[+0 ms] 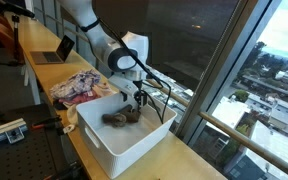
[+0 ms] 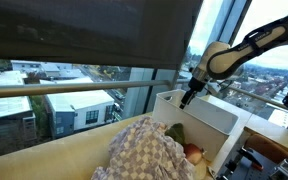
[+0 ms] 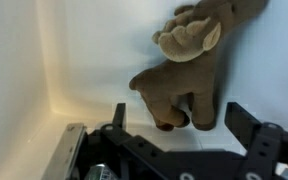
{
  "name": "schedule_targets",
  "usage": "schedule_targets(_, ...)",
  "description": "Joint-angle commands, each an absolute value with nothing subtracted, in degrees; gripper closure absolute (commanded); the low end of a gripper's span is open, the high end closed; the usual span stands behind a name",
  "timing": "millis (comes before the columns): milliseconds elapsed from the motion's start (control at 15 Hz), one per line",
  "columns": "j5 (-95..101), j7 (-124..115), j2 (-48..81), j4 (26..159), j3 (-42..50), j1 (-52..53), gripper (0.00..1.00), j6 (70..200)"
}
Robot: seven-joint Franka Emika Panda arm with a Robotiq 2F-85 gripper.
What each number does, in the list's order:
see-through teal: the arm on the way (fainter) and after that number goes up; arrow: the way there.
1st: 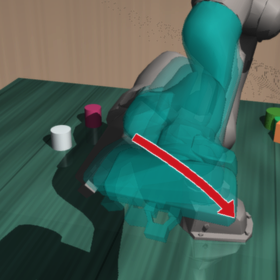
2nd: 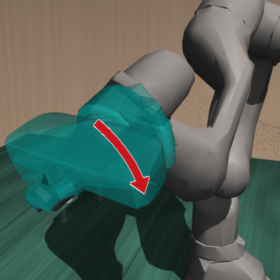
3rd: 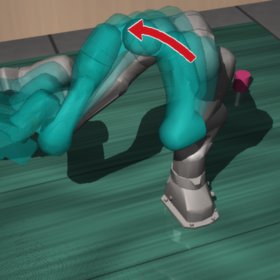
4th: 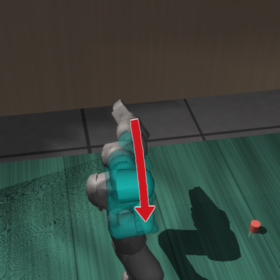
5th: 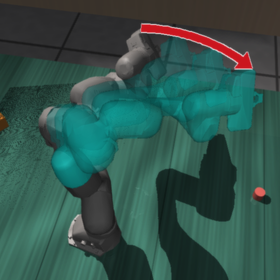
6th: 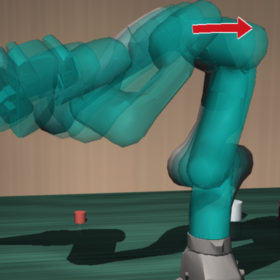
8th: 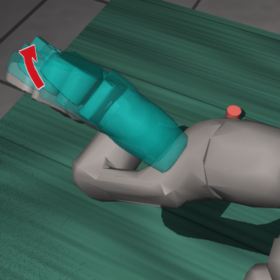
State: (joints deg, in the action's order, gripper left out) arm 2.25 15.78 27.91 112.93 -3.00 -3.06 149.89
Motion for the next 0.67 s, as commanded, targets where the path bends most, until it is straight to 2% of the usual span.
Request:
schedule_targets(0,-0.72,17.67,32.94,106.43,-4.93,-5.34,0.00,147.87)
schedule_targets(600,-1.56,17.35,41.29,103.62,-6.58,-6.61,0.00,147.58)
